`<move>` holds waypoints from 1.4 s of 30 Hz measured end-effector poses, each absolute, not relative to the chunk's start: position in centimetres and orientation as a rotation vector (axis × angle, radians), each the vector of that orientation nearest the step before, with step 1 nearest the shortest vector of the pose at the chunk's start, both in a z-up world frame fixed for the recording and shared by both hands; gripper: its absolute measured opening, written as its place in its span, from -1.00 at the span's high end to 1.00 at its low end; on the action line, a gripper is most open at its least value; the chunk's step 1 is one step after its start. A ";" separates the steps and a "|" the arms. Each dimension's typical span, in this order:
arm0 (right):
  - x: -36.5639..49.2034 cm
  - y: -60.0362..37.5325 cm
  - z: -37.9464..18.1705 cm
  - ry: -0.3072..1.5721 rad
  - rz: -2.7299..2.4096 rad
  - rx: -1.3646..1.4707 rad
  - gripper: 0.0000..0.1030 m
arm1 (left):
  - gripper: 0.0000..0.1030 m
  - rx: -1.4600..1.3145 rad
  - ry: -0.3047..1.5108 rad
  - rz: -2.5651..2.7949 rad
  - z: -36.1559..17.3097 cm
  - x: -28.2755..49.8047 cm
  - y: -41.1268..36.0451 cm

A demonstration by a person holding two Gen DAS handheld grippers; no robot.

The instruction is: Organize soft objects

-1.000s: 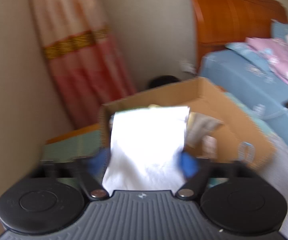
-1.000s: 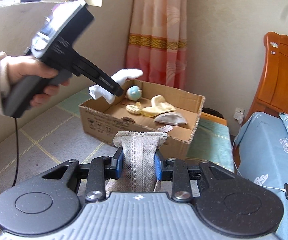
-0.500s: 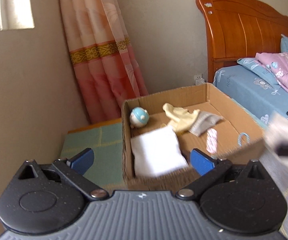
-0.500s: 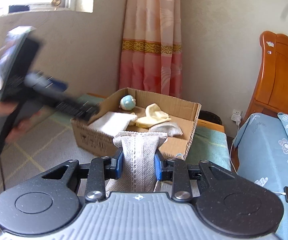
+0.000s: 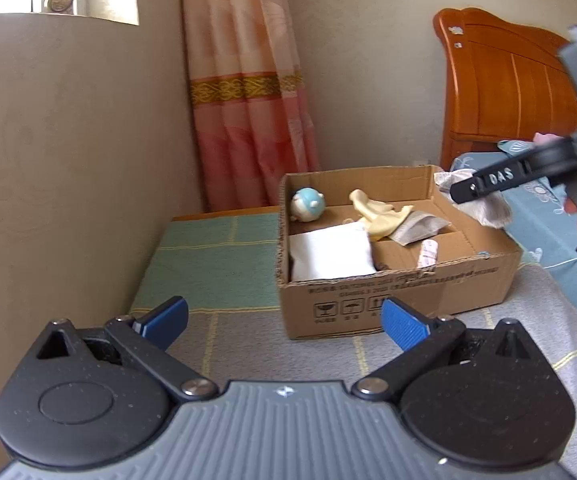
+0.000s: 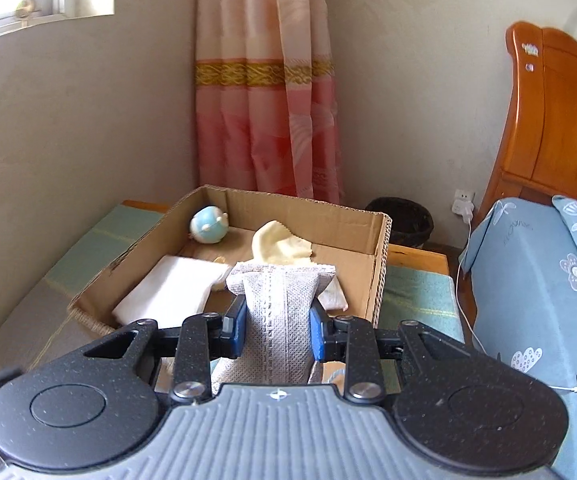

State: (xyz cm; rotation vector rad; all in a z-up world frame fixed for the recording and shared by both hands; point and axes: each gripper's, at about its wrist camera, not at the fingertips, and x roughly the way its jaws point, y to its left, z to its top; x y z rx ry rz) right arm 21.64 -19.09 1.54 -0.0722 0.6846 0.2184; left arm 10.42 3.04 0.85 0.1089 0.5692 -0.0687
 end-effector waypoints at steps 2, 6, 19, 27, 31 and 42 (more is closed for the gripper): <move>22.9 -19.0 1.2 0.703 0.207 -0.070 0.32 | -0.99 0.105 0.566 -0.063 0.8 10.3 3.3; 24.6 -18.9 0.1 0.741 0.180 -0.073 0.16 | -0.99 0.090 0.565 -0.058 0.8 10.2 3.7; 20.0 -18.5 2.0 0.720 0.093 -0.135 -1.00 | -0.99 0.082 0.599 -0.055 1.7 10.2 3.0; 13.9 -17.3 1.1 0.801 0.021 -0.117 -1.00 | -0.99 0.084 0.654 -0.034 2.0 10.0 2.1; 11.5 -17.0 0.9 0.805 -0.009 -0.098 -1.00 | -0.99 0.109 0.672 -0.028 2.4 9.9 1.6; 9.3 -17.6 2.2 0.780 -0.031 -0.023 -1.00 | -0.99 0.135 0.669 -0.032 3.4 9.6 0.3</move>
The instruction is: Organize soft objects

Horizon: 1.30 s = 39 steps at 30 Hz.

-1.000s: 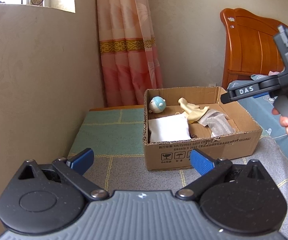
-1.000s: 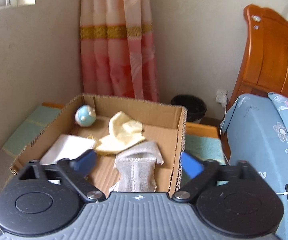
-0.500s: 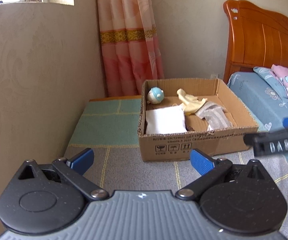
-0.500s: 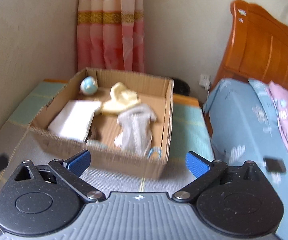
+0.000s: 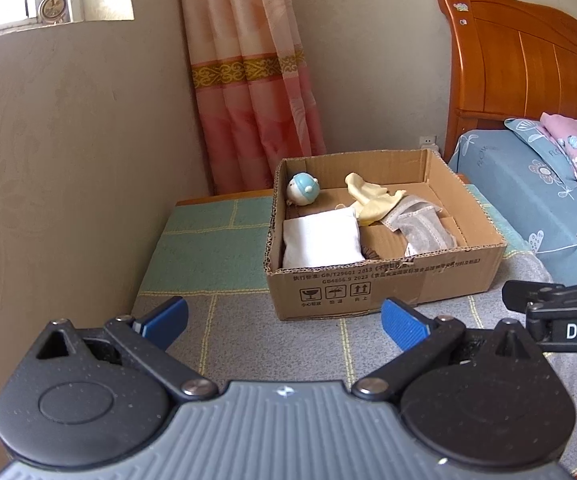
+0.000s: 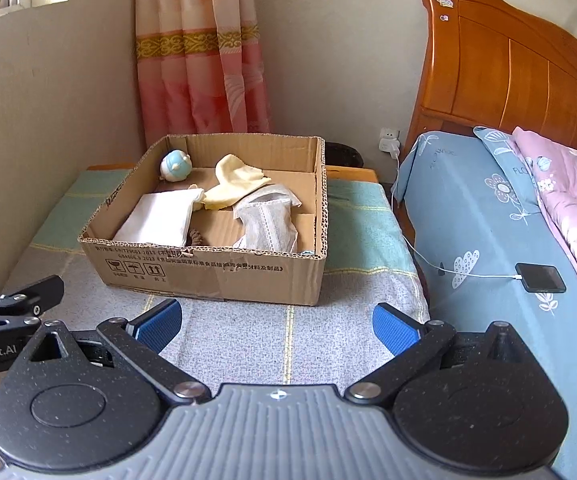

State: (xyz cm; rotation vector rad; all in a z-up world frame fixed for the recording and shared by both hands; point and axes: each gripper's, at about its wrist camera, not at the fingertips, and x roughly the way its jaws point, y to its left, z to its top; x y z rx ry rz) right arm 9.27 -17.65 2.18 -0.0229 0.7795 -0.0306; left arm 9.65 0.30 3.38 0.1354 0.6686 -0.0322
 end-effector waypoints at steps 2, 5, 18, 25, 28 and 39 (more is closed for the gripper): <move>9.2 -17.7 2.2 0.778 -0.035 -0.024 -1.00 | -0.99 0.133 0.666 -0.033 3.5 9.6 0.3; 9.1 -17.8 2.3 0.775 -0.033 -0.018 -1.00 | -0.99 0.131 0.664 -0.031 3.5 9.6 0.3; 8.7 -17.6 2.5 0.766 -0.023 -0.018 -1.00 | -0.99 0.132 0.662 -0.035 3.7 9.4 0.2; 8.7 -17.7 2.6 0.760 -0.026 -0.016 -1.00 | -0.99 0.133 0.661 -0.033 3.7 9.4 0.2; 8.7 -17.8 2.6 0.760 -0.026 -0.016 -1.00 | -0.99 0.132 0.661 -0.033 3.7 9.4 0.2; 8.7 -17.7 2.6 0.757 -0.025 -0.019 -1.00 | -0.99 0.133 0.661 -0.034 3.7 9.4 0.3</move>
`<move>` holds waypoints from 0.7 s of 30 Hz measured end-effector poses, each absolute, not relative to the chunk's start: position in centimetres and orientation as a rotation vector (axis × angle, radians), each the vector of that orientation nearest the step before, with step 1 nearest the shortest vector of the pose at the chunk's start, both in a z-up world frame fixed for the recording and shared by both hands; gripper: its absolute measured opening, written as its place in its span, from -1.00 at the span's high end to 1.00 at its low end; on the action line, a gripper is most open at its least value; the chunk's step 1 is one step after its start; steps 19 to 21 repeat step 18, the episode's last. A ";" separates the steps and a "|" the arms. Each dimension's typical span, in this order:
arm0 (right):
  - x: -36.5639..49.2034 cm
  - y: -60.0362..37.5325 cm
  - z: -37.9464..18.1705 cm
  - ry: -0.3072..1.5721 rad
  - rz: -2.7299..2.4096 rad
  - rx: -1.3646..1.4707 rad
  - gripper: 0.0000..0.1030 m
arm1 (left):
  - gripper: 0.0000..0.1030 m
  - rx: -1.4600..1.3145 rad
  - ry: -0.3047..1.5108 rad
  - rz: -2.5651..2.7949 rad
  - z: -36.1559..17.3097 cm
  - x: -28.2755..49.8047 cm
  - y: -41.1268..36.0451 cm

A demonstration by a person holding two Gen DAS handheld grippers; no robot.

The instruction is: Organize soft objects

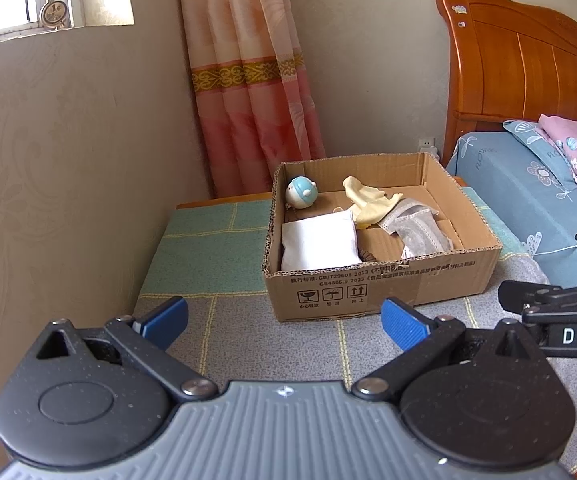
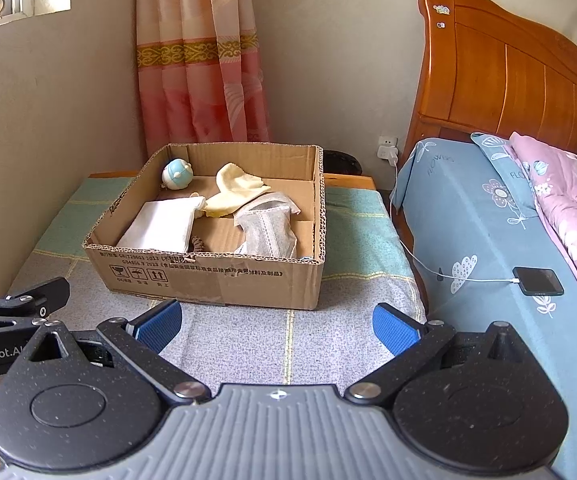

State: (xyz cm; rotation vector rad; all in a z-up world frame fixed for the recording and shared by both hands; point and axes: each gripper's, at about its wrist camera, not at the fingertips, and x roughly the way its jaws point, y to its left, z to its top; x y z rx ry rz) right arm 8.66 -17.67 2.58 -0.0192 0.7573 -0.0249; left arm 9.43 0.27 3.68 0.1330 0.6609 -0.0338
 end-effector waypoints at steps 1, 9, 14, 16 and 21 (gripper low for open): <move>8.7 -17.7 2.6 0.756 -0.025 -0.020 -1.00 | -0.99 0.133 0.662 -0.034 3.7 9.4 0.3; 8.6 -17.6 2.6 0.755 -0.026 -0.020 -1.00 | -0.99 0.134 0.660 -0.030 3.7 9.4 0.3; 8.6 -17.6 2.6 0.754 -0.025 -0.022 -1.00 | -0.99 0.132 0.658 -0.028 3.8 9.4 0.2; 8.6 -17.6 2.7 0.752 -0.026 -0.023 -1.00 | -0.99 0.133 0.658 -0.028 3.8 9.4 0.2; 8.6 -17.6 2.7 0.752 -0.025 -0.023 -1.00 | -0.99 0.133 0.659 -0.029 3.8 9.4 0.2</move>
